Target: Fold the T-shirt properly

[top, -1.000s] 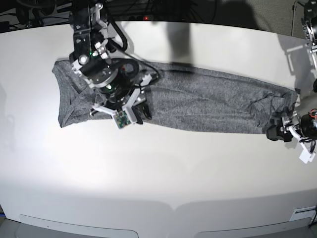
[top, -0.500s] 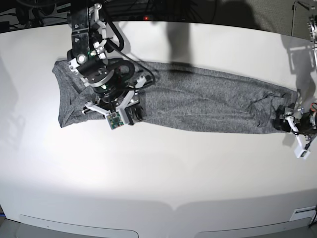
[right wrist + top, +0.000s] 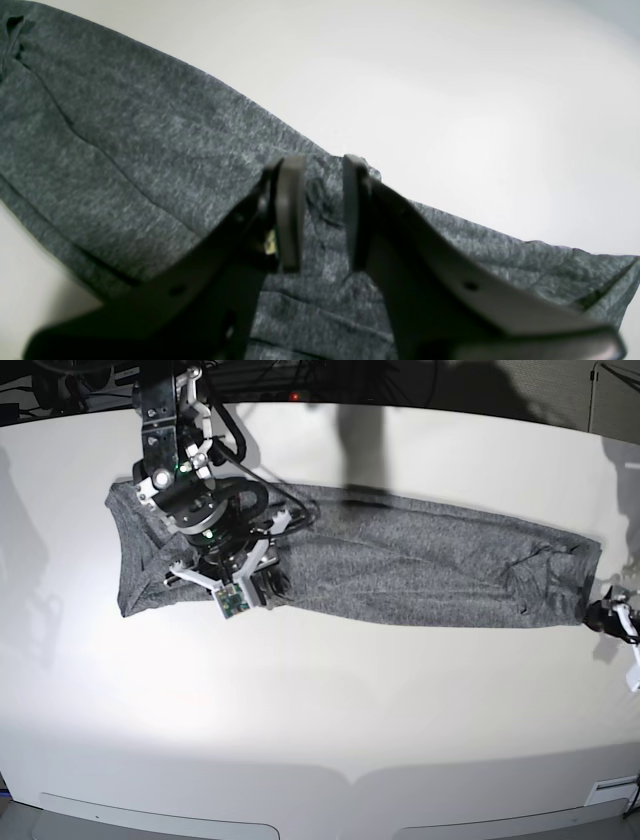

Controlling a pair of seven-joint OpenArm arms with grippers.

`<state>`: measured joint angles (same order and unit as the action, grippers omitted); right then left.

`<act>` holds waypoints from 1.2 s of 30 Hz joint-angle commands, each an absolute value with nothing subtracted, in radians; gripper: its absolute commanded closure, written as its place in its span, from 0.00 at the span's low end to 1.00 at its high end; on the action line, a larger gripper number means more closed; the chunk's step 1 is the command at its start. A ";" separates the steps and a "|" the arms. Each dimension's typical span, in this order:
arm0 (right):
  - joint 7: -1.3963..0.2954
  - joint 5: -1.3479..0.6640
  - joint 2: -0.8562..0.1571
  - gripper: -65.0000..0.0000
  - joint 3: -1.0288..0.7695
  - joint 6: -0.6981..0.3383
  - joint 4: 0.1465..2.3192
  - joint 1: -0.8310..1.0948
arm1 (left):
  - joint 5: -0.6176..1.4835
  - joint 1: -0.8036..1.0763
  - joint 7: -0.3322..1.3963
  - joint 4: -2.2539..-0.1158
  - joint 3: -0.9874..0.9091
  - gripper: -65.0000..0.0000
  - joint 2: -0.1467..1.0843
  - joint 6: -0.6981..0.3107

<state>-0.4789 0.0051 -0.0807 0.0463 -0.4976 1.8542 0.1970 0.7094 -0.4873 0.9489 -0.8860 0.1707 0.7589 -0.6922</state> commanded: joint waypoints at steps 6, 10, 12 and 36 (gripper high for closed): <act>-0.480 -0.003 -0.083 0.78 0.046 -0.496 1.876 0.186 | 0.802 -0.569 1.023 -0.661 0.164 0.31 0.779 -0.698; -0.480 -0.037 -0.083 0.78 0.046 -0.497 1.876 0.186 | 0.838 -0.577 0.998 -0.578 0.164 0.31 0.768 -0.698; -0.484 -0.050 -0.083 0.78 0.046 -0.497 1.876 0.186 | 0.801 -0.577 0.962 -0.569 0.164 0.31 0.758 -0.698; -0.506 -0.056 -0.086 0.78 0.045 -0.497 1.907 0.224 | 0.898 -0.535 1.155 -0.569 0.164 0.31 0.674 -0.698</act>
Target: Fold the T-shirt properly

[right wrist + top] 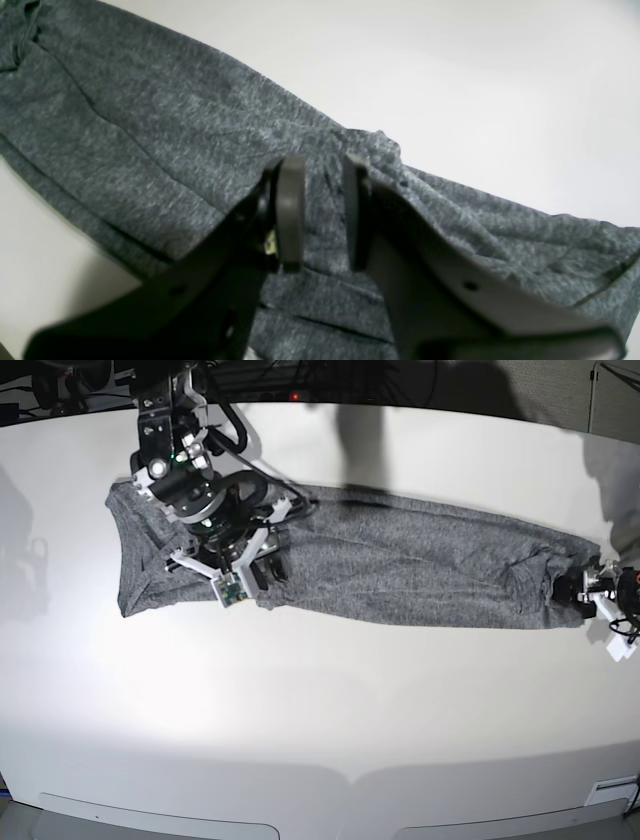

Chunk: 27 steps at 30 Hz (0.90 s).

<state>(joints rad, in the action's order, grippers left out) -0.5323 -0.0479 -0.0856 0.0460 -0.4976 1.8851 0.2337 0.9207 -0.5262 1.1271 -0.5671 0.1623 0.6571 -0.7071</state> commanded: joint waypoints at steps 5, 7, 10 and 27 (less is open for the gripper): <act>-0.506 -0.056 -0.086 0.78 0.045 -0.498 1.907 0.224 | 0.918 -0.535 1.153 -0.569 0.163 0.31 0.702 -0.698; -0.506 -0.056 -0.086 0.78 0.045 -0.497 1.907 0.224 | 0.919 -0.535 1.152 -0.569 0.164 0.31 0.699 -0.698; -0.506 -0.056 -0.086 0.78 0.045 -0.497 1.907 0.224 | 0.919 -0.535 1.151 -0.569 0.164 0.31 0.691 -0.698; -0.506 -0.056 -0.086 0.78 0.045 -0.497 1.907 0.224 | 1.127 -0.535 1.271 -0.569 0.164 0.31 0.682 -0.698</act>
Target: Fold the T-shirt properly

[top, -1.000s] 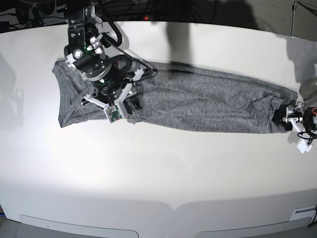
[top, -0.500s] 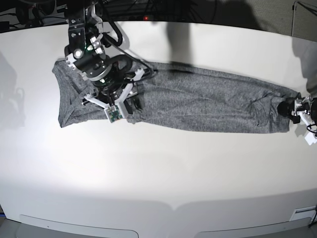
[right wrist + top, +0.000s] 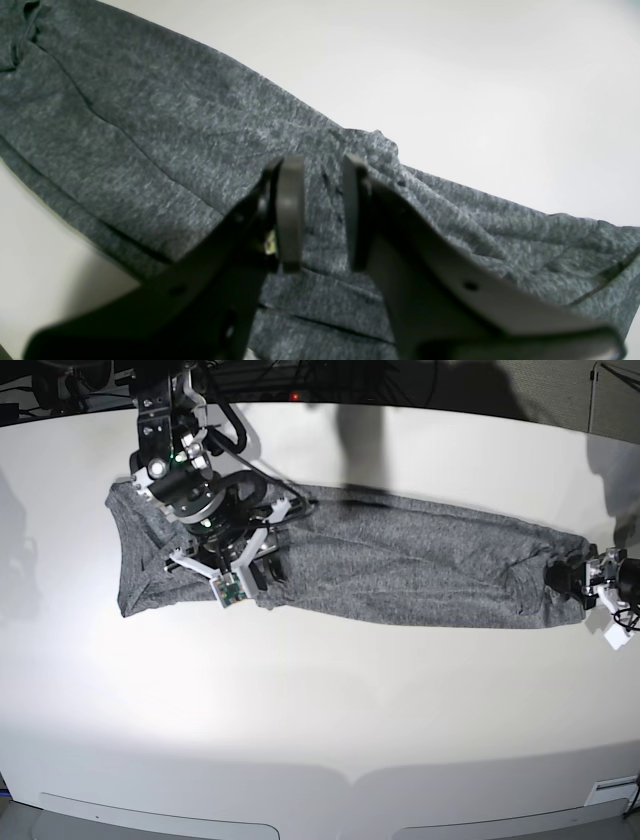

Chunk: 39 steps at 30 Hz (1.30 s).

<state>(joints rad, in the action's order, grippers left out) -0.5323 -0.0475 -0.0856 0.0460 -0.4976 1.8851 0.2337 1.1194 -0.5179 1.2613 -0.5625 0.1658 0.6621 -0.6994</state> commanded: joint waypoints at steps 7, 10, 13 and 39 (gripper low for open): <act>-0.506 -0.056 -0.086 0.78 0.045 -0.497 1.907 0.224 | 1.127 -0.535 1.169 -0.569 0.164 0.31 0.682 -0.698; -0.507 -0.056 -0.086 0.78 0.045 -0.497 1.907 0.224 | 1.127 -0.535 1.151 -0.569 0.164 0.31 0.682 -0.698; -0.507 -0.056 -0.086 0.78 0.045 -0.497 1.907 0.224 | 1.127 -0.534 1.151 -0.569 0.164 0.38 0.682 -0.698; -0.460 -0.151 -0.079 0.78 0.045 -0.497 1.908 0.102 | 1.415 -0.535 1.297 -0.578 0.163 1.00 0.682 -0.698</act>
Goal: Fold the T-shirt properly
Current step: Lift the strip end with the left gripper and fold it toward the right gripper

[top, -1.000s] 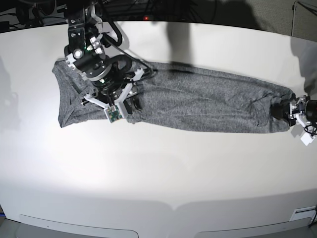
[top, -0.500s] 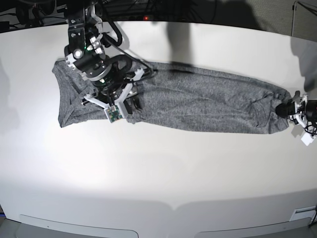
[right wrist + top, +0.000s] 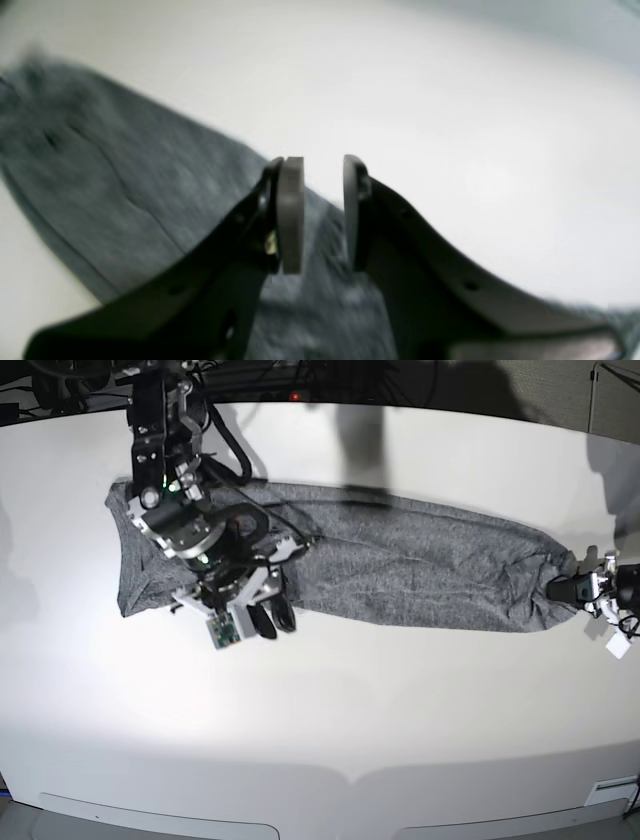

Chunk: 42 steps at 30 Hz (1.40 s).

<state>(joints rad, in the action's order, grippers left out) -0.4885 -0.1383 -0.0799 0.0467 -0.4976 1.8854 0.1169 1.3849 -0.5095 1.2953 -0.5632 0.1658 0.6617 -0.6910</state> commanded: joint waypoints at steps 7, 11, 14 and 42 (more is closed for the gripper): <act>-0.477 -0.162 -0.044 0.78 0.045 -0.497 1.911 -0.023 | 1.473 -0.534 1.328 -0.624 0.163 1.00 0.659 -0.698; -0.508 -0.161 -0.025 0.78 0.045 -0.496 1.964 -0.042 | 1.467 -0.534 1.337 -0.625 0.163 1.00 0.598 -0.698; -0.553 -0.161 -0.025 0.78 0.045 -0.496 2.040 -0.042 | 1.467 -0.534 1.347 -0.625 0.163 1.00 0.552 -0.698; -0.622 -0.135 -0.025 0.78 0.045 -0.470 2.160 -0.066 | 1.477 -0.346 1.360 -1.042 0.163 1.00 0.356 -0.698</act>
<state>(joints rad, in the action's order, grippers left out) -0.6491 -0.1276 -0.0273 0.0460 -0.4747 2.1422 -0.0494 1.4448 -0.3180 1.3708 -1.0256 0.1699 0.3477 -0.6914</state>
